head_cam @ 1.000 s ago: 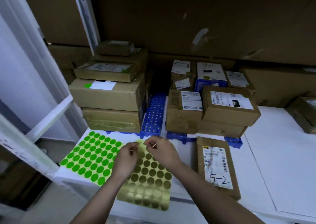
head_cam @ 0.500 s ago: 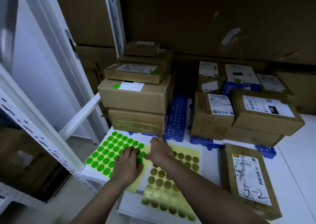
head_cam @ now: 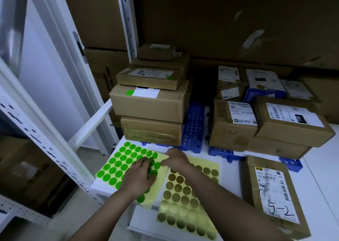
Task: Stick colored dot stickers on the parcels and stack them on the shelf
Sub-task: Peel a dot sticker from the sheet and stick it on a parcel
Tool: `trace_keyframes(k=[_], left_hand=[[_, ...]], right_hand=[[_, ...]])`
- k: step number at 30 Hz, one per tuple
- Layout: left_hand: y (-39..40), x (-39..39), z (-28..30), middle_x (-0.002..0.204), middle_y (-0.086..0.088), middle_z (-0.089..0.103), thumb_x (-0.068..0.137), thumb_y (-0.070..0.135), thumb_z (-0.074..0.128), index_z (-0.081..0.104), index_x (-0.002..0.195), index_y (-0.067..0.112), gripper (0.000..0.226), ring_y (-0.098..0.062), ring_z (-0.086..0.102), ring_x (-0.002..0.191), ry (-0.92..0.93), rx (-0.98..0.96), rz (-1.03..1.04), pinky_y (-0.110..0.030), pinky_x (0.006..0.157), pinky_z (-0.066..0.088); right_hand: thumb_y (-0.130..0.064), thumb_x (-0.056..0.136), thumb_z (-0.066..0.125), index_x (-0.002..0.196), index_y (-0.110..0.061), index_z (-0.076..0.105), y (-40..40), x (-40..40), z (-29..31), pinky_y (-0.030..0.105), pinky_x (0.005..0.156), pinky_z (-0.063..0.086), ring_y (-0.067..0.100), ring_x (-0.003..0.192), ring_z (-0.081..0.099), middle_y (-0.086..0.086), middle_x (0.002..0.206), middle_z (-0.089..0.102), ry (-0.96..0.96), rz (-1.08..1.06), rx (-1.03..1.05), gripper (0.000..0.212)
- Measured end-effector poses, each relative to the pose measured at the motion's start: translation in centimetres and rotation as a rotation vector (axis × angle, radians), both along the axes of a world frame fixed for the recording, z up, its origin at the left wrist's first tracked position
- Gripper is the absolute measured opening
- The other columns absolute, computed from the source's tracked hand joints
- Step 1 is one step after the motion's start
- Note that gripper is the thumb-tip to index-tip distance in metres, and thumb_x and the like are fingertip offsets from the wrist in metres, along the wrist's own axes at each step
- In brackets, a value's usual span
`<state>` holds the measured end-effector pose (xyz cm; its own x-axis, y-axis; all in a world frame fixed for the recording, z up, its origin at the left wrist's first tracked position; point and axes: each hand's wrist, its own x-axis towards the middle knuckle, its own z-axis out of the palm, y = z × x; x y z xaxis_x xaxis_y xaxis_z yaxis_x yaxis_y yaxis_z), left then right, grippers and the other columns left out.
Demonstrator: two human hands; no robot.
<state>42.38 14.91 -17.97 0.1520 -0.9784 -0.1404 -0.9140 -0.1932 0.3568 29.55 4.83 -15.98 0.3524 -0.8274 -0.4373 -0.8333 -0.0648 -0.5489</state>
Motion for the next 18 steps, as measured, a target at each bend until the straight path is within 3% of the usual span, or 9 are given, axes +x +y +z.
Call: trace_keyframes(k=[4,8,9,11,13,16,18], left_hand=[[-0.8,0.7,1.1,0.145,0.001,0.036,0.092,0.033,0.054,0.034,0.145,0.020,0.058,-0.016,0.038,0.131,0.035,-0.149,-0.047,-0.027,0.102,0.035],[-1.3,0.5,2.0,0.144,0.000,0.037,0.092,0.027,0.056,0.036,0.144,0.019,0.056,-0.016,0.039,0.129,0.070,-0.213,-0.092,-0.025,0.102,0.034],[-1.3,0.4,2.1,0.145,0.001,0.035,0.092,0.026,0.056,0.035,0.144,0.020,0.057,-0.016,0.038,0.130,0.073,-0.219,-0.107,-0.025,0.103,0.034],[-1.6,0.2,2.2,0.148,0.003,0.031,0.092,0.025,0.056,0.032,0.145,0.022,0.059,-0.015,0.036,0.132,0.080,-0.226,-0.144,-0.024,0.104,0.034],[-1.9,0.1,2.6,0.151,0.006,0.028,0.092,0.023,0.056,0.030,0.146,0.025,0.060,-0.013,0.034,0.134,0.082,-0.221,-0.178,-0.024,0.105,0.032],[-2.7,0.3,3.3,0.152,0.008,0.026,0.091,0.016,0.055,0.027,0.147,0.027,0.063,-0.012,0.031,0.136,0.085,-0.187,-0.236,-0.025,0.107,0.030],[-3.3,0.4,3.9,0.149,0.006,0.032,0.091,0.014,0.054,0.028,0.147,0.028,0.063,-0.012,0.033,0.134,0.109,-0.150,-0.246,-0.025,0.107,0.031]], right_hand=[[-0.018,0.083,0.068,0.125,-0.012,0.052,0.7,-1.0,-0.3,0.030,0.067,0.046,0.019,0.080,0.059,0.008,0.106,0.060,-0.368,-0.195,0.178,0.045],[-0.009,0.083,0.062,0.119,-0.023,0.048,1.6,-1.4,-0.8,0.035,0.063,0.047,0.020,0.062,0.055,0.006,0.069,0.057,-0.540,-0.287,0.022,0.041],[-0.008,0.084,0.060,0.120,-0.026,0.047,1.9,-1.6,-0.8,0.034,0.060,0.044,0.021,0.058,0.053,0.010,0.068,0.058,-0.557,-0.257,-0.041,0.042],[-0.007,0.087,0.057,0.112,-0.032,0.048,2.4,-2.1,-0.8,0.035,0.060,0.045,0.023,0.059,0.054,0.013,0.083,0.065,-0.580,-0.196,-0.150,0.037],[-0.003,0.090,0.053,0.102,-0.033,0.055,2.6,-2.6,-0.7,0.037,0.072,0.048,0.028,0.075,0.060,-0.002,0.097,0.068,-0.601,-0.158,-0.197,0.032],[0.005,0.090,0.049,0.089,-0.032,0.065,2.9,-3.1,-0.4,0.024,0.084,0.045,0.017,0.094,0.062,-0.013,0.102,0.068,-0.649,-0.112,-0.131,0.041],[0.005,0.090,0.048,0.092,-0.033,0.067,3.1,-3.3,0.1,0.020,0.076,0.044,0.014,0.084,0.060,-0.013,0.102,0.067,-0.673,-0.087,-0.108,0.043]])
